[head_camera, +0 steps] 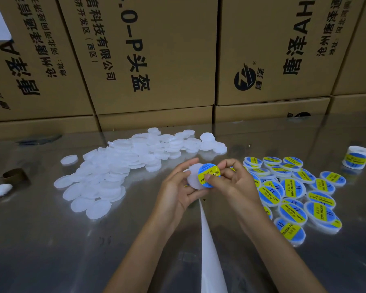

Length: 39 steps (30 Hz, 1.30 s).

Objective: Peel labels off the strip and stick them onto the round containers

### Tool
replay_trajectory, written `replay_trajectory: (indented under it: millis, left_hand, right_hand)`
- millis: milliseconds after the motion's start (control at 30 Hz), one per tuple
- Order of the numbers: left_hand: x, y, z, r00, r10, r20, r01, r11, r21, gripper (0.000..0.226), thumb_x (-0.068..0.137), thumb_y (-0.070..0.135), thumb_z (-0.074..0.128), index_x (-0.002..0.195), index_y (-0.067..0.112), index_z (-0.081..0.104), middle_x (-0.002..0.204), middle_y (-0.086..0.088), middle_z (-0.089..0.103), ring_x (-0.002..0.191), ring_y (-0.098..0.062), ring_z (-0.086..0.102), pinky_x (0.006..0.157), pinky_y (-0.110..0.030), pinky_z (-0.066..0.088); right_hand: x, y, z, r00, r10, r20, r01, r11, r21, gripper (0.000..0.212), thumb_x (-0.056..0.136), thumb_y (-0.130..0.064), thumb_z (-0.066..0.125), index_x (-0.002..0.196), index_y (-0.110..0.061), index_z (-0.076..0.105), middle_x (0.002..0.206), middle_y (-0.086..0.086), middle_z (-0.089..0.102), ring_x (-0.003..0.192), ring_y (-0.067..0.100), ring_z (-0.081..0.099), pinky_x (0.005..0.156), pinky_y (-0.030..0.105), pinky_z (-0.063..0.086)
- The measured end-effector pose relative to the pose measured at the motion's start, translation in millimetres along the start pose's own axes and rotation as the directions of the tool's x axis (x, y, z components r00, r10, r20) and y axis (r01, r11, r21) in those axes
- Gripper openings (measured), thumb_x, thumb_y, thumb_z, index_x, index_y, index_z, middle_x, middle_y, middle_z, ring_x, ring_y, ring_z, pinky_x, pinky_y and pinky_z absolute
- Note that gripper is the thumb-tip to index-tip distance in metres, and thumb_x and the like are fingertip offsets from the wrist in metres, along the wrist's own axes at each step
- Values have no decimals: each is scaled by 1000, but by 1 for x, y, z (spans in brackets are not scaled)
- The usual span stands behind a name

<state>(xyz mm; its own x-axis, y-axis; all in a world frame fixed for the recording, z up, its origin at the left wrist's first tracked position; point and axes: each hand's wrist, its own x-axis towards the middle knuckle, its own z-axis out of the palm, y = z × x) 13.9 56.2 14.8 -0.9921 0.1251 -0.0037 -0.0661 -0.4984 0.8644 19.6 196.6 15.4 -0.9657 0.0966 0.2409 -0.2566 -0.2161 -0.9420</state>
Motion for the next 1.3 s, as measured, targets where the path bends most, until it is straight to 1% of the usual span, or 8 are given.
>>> replay_trajectory:
  millis: [333, 433, 700, 933, 1033, 1133, 1200, 1300]
  left_hand:
    - [-1, -4, 5, 1000, 11, 25, -14, 995, 97, 33, 102, 7, 40, 119, 14, 67, 111, -16, 73, 94, -26, 73, 81, -38, 60]
    - [-2, -5, 6, 999, 22, 31, -26, 993, 114, 34, 101, 6, 40, 121, 13, 66, 112, -16, 72, 94, -27, 72, 81, -37, 60]
    - [-3, -6, 9, 998, 46, 34, -51, 985, 163, 31, 102, 7, 42, 119, 14, 67, 105, -11, 75, 92, -25, 73, 81, -36, 60]
    - [-5, -7, 11, 997, 68, 30, -72, 982, 177, 32, 101, 7, 43, 124, 11, 65, 110, -13, 73, 94, -27, 71, 81, -36, 59]
    - [-6, -7, 11, 997, 78, 26, -81, 978, 190, 33, 100, 3, 44, 124, 12, 65, 110, -13, 73, 92, -25, 72, 76, -31, 61]
    - [-6, -7, 12, 996, 86, 23, -89, 983, 161, 33, 99, 0, 44, 123, 10, 65, 109, -14, 73, 92, -26, 72, 75, -31, 61]
    - [-6, -5, 12, 996, 85, 13, -86, 990, 109, 33, 99, -1, 44, 122, 9, 65, 108, -15, 72, 92, -27, 71, 76, -33, 61]
    - [-6, -3, 11, 998, 52, 19, -51, 999, -19, 33, 99, 0, 43, 122, 8, 64, 111, -17, 71, 93, -27, 71, 77, -34, 62]
  right_hand:
    - [-1, 8, 3, 993, -118, 2, 117, 979, -165, 35, 78, 7, 75, 85, -17, 51, 71, -5, 66, 64, 8, 63, 56, 19, 49]
    - [-1, 9, 4, 990, -144, 2, 141, 966, -218, 35, 78, 4, 76, 85, -19, 51, 75, 1, 65, 67, 12, 63, 59, 23, 51]
    - [1, 13, 3, 987, -162, -9, 154, 955, -253, 34, 77, 0, 77, 86, -20, 51, 76, 2, 65, 65, 10, 62, 58, 21, 50]
    - [3, 18, 3, 983, -183, -15, 173, 951, -257, 36, 77, 0, 77, 84, -22, 51, 73, -2, 64, 61, 7, 61, 55, 18, 48]
    - [3, 20, 3, 980, -197, -27, 182, 943, -280, 35, 77, -2, 77, 84, -24, 51, 72, -6, 64, 62, 8, 61, 56, 20, 49]
    - [3, 21, 2, 974, -220, -60, 186, 917, -352, 34, 75, -11, 81, 84, -25, 52, 74, -6, 60, 61, 8, 53, 58, 23, 48]
    - [3, 21, 0, 967, -242, -85, 189, 896, -402, 36, 72, -18, 85, 84, -25, 52, 78, -9, 55, 61, 3, 46, 58, 16, 42]
    - [6, 22, -3, 970, -214, -119, 153, 909, -387, 38, 69, -24, 88, 87, -23, 54, 82, -9, 53, 64, 1, 45, 62, 12, 41]
